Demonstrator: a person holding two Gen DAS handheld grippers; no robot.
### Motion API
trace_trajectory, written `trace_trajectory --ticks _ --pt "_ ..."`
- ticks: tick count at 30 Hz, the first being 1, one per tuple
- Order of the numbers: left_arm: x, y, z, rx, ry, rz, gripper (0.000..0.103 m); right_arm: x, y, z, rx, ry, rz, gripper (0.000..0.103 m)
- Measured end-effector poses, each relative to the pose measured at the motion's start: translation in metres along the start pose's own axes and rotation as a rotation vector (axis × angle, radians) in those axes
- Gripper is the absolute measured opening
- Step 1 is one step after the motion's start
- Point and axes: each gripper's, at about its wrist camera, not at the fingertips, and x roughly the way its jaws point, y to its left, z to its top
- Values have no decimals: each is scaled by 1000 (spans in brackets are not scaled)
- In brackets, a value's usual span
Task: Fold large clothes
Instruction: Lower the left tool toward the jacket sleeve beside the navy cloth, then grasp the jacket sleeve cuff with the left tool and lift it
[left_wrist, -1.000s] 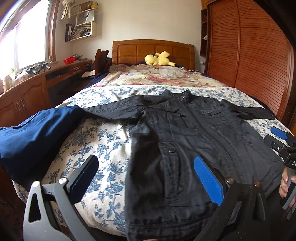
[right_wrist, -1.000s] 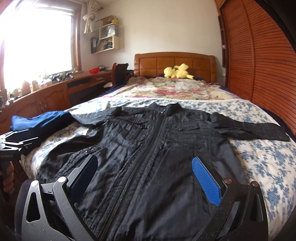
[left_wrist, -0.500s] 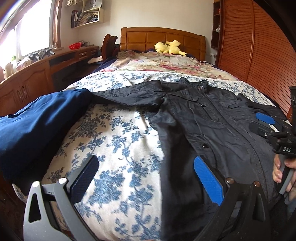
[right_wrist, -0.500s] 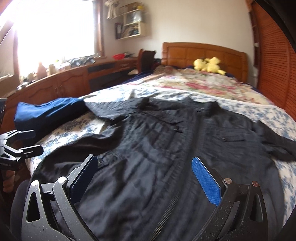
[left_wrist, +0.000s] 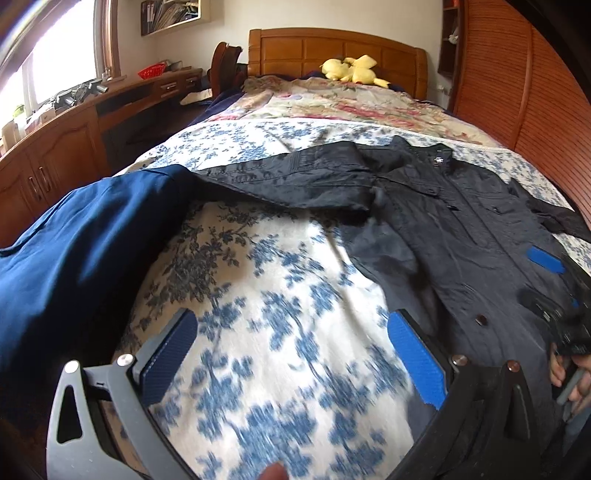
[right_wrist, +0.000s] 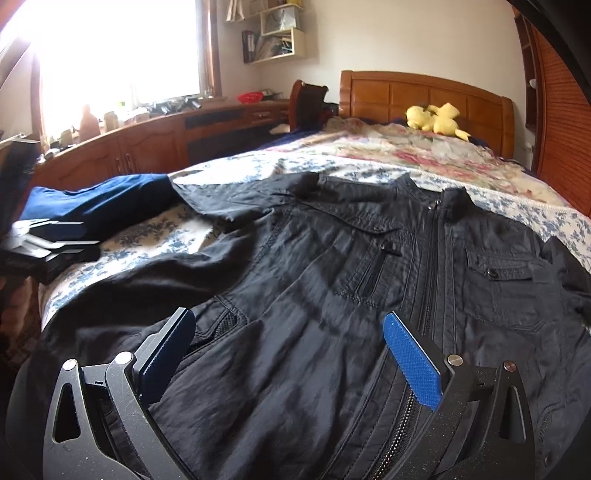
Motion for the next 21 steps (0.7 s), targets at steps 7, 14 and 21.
trace_trajectory --ticks 7,14,21 --pt "42 22 40 -97 26 -60 98 0 -5 0 23 1 18 103" --pt "81 38 87 -168 27 -91 89 -2 -6 0 30 -8 20 103" --pt "123 58 113 -252 77 -58 76 -2 -8 0 35 -9 23 103"
